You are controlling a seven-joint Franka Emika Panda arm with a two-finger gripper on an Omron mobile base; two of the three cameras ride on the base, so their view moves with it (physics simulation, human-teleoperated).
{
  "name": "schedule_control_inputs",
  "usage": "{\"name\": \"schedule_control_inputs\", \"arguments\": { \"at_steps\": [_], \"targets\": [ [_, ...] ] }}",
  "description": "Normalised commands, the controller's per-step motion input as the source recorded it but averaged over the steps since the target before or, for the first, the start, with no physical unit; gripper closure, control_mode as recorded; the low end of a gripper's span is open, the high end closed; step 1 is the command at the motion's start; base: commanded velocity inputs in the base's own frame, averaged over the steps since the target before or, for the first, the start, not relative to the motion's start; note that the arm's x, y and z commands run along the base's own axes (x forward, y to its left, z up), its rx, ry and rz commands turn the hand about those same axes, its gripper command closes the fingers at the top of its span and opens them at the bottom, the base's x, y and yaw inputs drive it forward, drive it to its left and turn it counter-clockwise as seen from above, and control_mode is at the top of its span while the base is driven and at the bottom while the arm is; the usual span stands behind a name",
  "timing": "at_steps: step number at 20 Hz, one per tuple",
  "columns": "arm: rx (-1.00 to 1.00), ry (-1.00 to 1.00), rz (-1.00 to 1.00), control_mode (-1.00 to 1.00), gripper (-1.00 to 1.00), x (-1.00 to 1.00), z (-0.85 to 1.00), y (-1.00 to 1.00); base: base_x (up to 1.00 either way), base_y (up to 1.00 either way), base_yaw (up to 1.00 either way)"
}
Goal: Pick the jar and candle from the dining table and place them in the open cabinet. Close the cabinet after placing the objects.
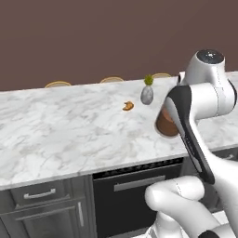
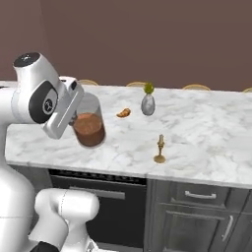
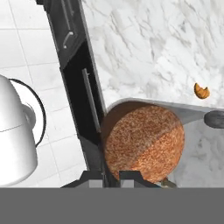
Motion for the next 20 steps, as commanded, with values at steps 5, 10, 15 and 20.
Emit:
{"name": "schedule_control_inputs", "arguments": {
  "at_steps": [5, 10, 15, 20],
  "targets": [
    [0.00, 0.00, 0.00, 1.00, 1.00, 0.00, 0.00, 0.00, -0.70, 0.11, -0.38],
    [0.00, 0.00, 0.00, 1.00, 1.00, 0.00, 0.00, 0.00, -0.58, 0.05, -0.50],
    [0.00, 0.00, 0.00, 1.00, 1.00, 0.00, 0.00, 0.00, -0.56, 0.00, -0.50],
    [0.00, 0.00, 0.00, 1.00, 1.00, 0.00, 0.00, 0.00, -0.53, 0.00, -0.51]
  ]
}}
